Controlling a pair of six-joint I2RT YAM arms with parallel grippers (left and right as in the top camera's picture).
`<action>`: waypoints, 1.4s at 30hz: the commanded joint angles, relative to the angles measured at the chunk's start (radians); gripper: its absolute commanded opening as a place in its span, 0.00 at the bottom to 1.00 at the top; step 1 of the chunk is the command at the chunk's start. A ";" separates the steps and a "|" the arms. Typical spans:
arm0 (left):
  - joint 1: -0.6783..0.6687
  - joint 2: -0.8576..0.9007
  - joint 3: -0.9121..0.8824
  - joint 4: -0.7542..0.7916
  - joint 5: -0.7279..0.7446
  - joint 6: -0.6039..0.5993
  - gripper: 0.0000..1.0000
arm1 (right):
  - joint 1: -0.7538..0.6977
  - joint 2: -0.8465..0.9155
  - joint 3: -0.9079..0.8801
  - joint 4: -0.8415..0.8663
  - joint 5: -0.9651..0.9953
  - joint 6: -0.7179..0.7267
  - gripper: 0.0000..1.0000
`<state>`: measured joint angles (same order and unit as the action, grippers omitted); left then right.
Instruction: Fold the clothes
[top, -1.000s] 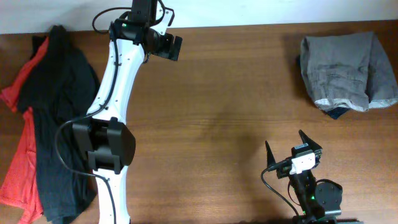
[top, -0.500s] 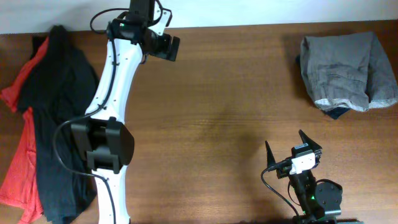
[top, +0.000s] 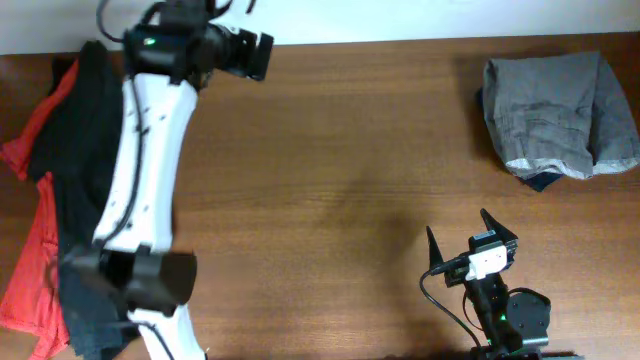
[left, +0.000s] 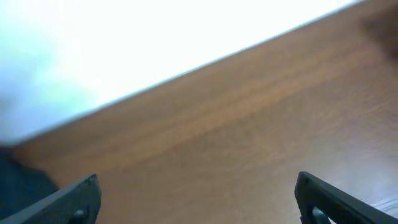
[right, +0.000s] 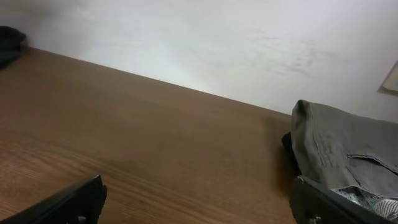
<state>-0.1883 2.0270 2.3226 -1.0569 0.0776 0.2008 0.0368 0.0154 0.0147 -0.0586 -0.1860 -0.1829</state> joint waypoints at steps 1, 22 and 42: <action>0.021 -0.104 -0.059 0.043 0.006 0.040 0.99 | -0.005 -0.012 -0.009 0.003 -0.016 0.008 0.98; 0.082 -0.947 -1.602 0.988 0.003 0.040 0.99 | -0.005 -0.010 -0.009 0.003 -0.016 0.008 0.99; 0.106 -1.675 -2.225 1.266 -0.010 0.026 0.99 | -0.005 -0.009 -0.009 0.003 -0.016 0.008 0.99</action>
<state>-0.1040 0.4072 0.1417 0.2066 0.0765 0.2287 0.0368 0.0128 0.0143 -0.0578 -0.1925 -0.1833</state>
